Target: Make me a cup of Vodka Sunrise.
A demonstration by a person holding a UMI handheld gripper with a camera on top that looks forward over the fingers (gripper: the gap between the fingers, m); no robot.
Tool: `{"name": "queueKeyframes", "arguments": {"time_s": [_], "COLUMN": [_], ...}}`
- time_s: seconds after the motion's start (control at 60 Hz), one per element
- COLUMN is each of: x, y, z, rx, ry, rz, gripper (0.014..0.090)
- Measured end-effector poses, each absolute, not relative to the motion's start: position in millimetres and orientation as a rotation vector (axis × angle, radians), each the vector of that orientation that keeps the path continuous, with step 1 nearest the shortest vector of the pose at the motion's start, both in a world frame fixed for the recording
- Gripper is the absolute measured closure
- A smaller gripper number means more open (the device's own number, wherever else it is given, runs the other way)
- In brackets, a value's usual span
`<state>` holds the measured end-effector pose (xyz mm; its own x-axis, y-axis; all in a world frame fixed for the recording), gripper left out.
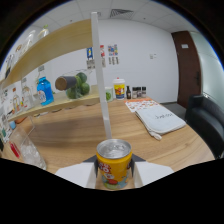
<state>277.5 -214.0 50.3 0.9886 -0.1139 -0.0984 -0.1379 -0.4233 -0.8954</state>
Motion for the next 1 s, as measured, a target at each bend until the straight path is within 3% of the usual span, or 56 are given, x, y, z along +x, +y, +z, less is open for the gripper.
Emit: {"name": "queueKeyframes", "arguments": {"time_s": [0.267, 0.3, 0.417, 0.45, 0.7, 1.0], "x": [274.4, 275.4, 276.9, 275.4, 199.2, 79.4], "y": [-227.9, -229.7, -238.5, -243.1, -282.5, -325.3], "z": [42.6, 43.1, 62.1, 72.4, 151.1, 145.1], "rx": [-2.042, -2.049, -2.049, -2.043, -1.956, -1.997], "ry": [0.181, 0.191, 0.213, 0.219, 0.17, 0.065], "rz": [-0.055, -0.071, -0.145, -0.161, -0.131, -0.038], "gripper": [0.0499, 0.0469, 0.0214, 0.0185, 0.0193, 0.0182]}}
